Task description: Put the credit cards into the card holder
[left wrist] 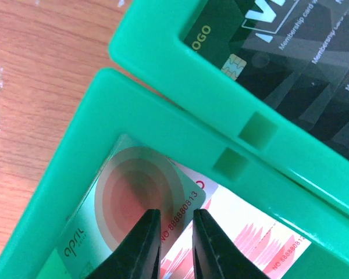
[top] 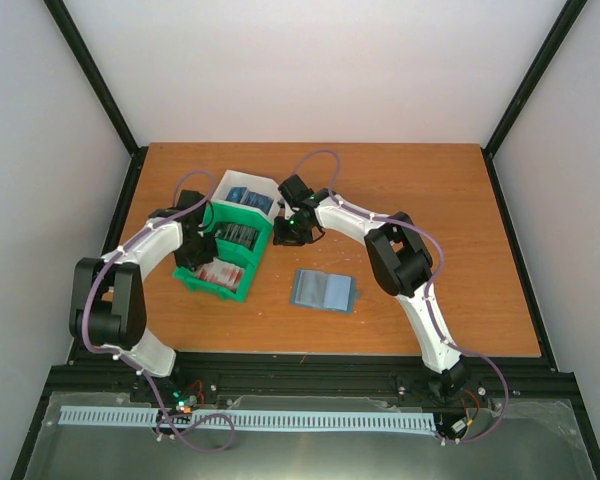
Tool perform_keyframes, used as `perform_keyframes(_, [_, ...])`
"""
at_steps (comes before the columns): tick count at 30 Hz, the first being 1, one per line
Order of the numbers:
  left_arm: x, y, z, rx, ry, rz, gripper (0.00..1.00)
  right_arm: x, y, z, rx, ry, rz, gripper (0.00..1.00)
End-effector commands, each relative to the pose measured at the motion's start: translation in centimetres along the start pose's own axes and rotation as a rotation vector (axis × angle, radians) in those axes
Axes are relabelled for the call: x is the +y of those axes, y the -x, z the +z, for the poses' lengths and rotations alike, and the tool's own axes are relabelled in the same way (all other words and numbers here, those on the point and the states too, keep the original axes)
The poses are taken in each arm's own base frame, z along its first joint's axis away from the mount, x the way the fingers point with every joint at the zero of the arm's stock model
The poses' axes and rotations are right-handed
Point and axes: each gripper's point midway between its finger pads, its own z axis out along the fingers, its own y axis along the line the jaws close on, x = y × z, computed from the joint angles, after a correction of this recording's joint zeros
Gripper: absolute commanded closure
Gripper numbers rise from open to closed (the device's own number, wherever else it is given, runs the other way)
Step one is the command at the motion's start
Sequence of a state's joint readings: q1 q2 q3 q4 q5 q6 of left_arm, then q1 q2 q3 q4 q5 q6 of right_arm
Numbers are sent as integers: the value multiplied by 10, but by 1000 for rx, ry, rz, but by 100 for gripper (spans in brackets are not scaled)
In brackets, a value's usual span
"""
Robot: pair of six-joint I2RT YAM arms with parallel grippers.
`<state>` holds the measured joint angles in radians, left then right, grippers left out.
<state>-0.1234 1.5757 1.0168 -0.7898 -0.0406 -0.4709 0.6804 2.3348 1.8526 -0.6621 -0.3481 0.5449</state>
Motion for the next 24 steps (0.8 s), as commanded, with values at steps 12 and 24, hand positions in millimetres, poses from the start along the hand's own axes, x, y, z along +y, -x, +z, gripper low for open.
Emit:
perform_keyframes(12, [32, 7, -13, -73, 150, -46, 84, -2, 2, 2, -1, -8, -5, 72])
perform_keyframes(24, [34, 7, -1, -43, 179, -11, 84, 0, 3, 0, -5, -5, -5, 72])
